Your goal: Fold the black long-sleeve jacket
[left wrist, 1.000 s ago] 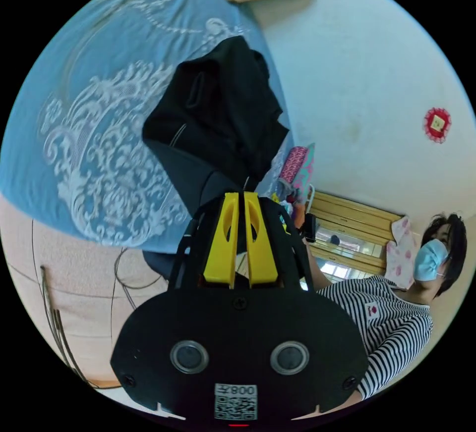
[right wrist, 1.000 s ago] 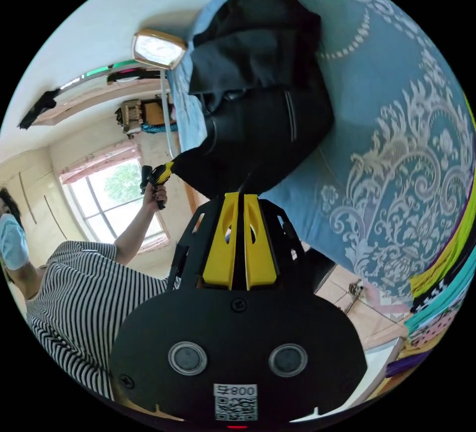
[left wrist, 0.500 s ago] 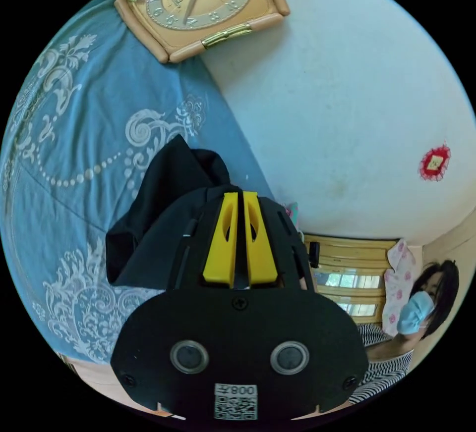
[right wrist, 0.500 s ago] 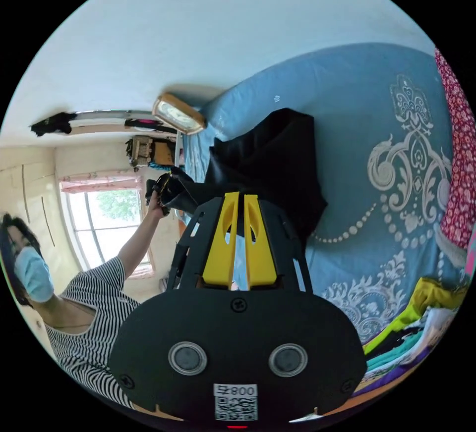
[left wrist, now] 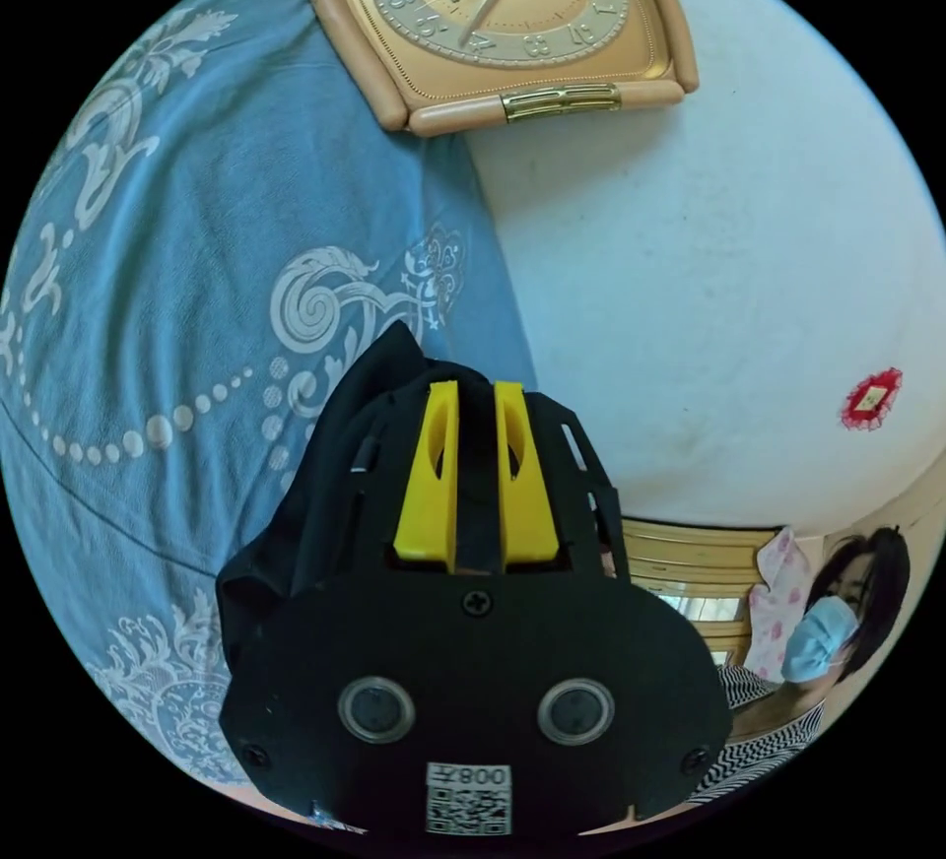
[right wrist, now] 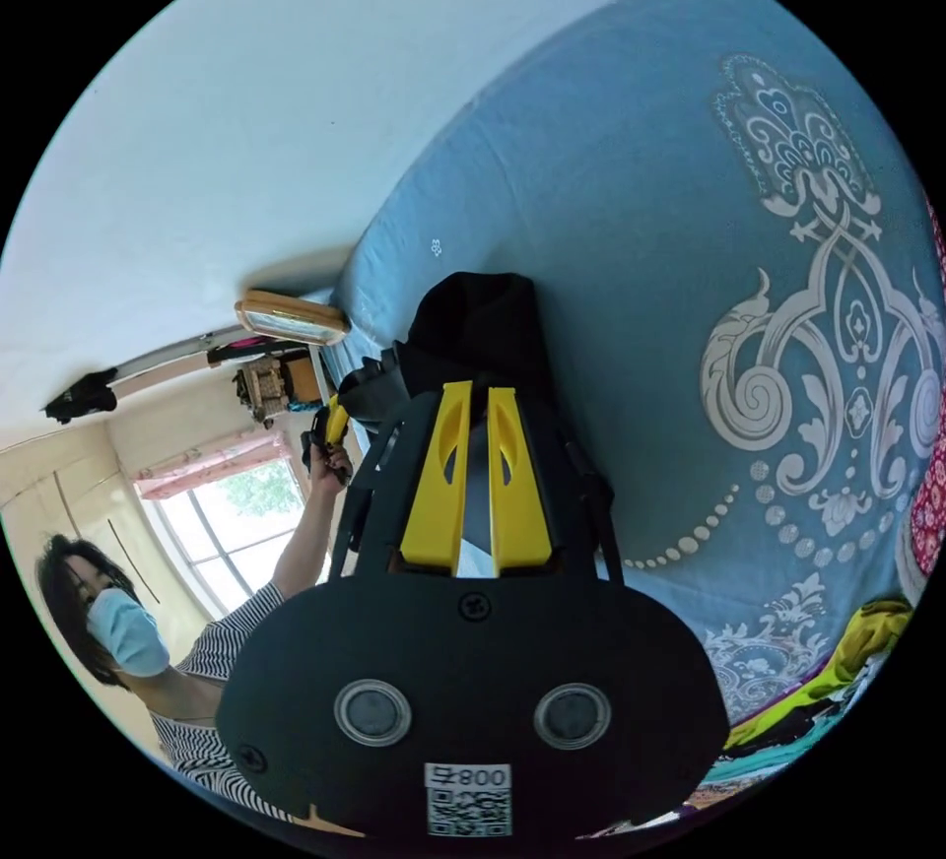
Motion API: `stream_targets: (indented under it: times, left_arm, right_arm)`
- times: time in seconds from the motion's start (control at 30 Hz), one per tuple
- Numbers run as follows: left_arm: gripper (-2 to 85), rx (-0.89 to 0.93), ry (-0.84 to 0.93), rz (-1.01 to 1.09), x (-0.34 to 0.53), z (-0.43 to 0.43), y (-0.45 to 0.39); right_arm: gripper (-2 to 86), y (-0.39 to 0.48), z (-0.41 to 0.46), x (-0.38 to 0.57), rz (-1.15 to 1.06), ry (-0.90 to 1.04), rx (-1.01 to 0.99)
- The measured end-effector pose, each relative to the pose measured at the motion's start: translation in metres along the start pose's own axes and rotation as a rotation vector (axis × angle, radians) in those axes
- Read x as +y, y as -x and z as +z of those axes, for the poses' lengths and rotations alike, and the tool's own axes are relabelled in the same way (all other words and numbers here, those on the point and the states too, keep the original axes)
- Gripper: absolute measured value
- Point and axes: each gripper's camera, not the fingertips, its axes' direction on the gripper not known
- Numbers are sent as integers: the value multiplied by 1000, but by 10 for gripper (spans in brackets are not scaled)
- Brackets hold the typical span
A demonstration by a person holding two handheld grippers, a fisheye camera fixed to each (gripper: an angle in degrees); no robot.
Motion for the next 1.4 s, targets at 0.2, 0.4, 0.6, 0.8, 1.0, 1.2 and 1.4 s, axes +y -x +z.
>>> stream_targets:
  times: [0.2, 0.4, 0.6, 0.8, 1.0, 1.2, 1.4]
  left_arm:
    - [68, -21, -45, 135, -5, -1, -66]
    - [65, 87, -135, 116, -14, 5, -118]
    - [33, 86, -116, 175, -25, 22, -180]
    - [7, -96, 191, 458, -11, 95, -283]
    - [2, -340, 345, 637, 0, 183, -360]
    - [2, -536, 347, 687, 0, 238, -405]
    - [1, -623, 321, 721, 5, 269, -439]
  right_arm:
    - [31, -3, -27, -14, 42, -45, -107]
    - [49, 2, -52, -29, 90, -60, -231]
    - [65, 23, -84, -34, 105, -79, -340]
    - [64, 81, -125, -20, 61, -202, -294]
    - [34, 156, -162, -8, -26, -325, -257]
    - [8, 305, -123, -17, -314, -186, 274]
    - [1, 403, -44, -39, -453, -82, 805]
